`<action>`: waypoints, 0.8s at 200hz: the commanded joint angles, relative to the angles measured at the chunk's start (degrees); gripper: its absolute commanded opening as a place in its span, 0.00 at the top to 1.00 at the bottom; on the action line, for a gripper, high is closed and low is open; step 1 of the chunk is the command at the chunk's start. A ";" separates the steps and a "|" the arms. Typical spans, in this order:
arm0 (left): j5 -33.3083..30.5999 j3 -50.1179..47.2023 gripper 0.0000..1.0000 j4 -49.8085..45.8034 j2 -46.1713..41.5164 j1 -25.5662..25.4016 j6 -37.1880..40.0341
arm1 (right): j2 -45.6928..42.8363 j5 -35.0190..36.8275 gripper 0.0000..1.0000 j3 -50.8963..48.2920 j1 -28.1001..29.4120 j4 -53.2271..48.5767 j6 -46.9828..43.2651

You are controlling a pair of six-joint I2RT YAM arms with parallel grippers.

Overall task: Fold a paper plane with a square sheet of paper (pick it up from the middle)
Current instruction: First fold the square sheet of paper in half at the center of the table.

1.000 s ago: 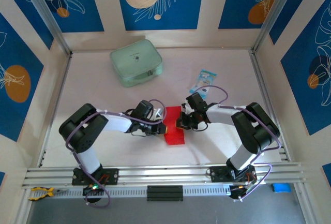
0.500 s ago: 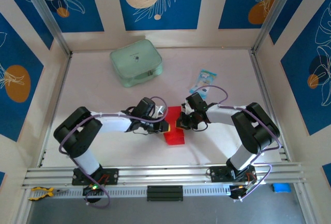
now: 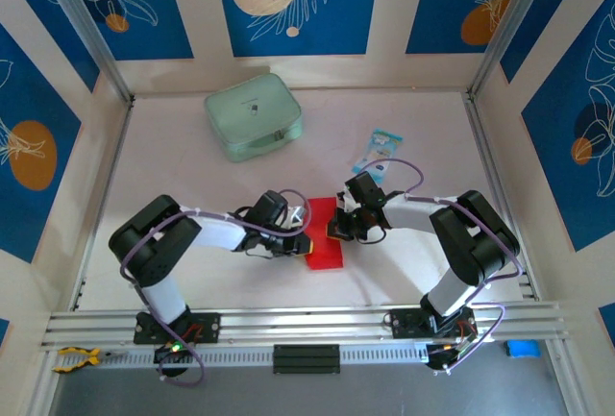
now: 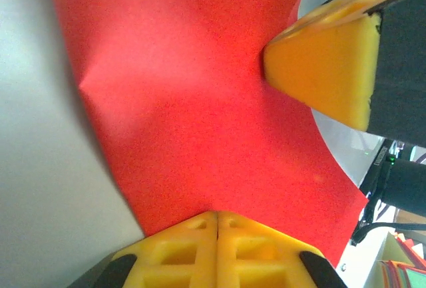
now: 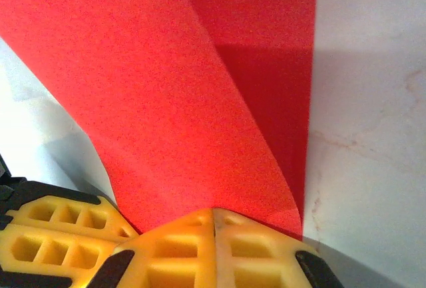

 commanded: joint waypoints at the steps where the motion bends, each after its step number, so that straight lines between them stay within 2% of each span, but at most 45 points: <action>1: -1.71 -1.75 0.98 -6.58 -1.45 -0.42 1.45 | 2.02 5.36 0.98 -2.57 0.49 -6.34 0.13; 37: 1.23 1.15 0.96 -2.56 -4.15 -0.42 -2.73 | 1.76 5.63 0.99 -2.50 0.48 -6.88 0.14; 66: 3.31 3.00 0.95 -0.26 -2.70 -0.45 -4.54 | 1.80 5.54 0.98 -2.33 0.40 -6.87 0.05; 100: 4.75 0.63 0.94 2.55 -0.67 -0.47 -6.16 | 1.53 5.62 0.99 -2.39 0.40 -7.13 -0.02; 134: 5.21 -2.20 0.94 1.05 1.29 -0.63 -5.16 | 1.32 5.68 0.99 -2.85 0.41 -6.87 0.14; 160: 2.90 -3.40 0.94 -5.38 1.21 -0.64 -1.16 | 1.28 5.80 0.98 -2.95 0.40 -6.96 0.14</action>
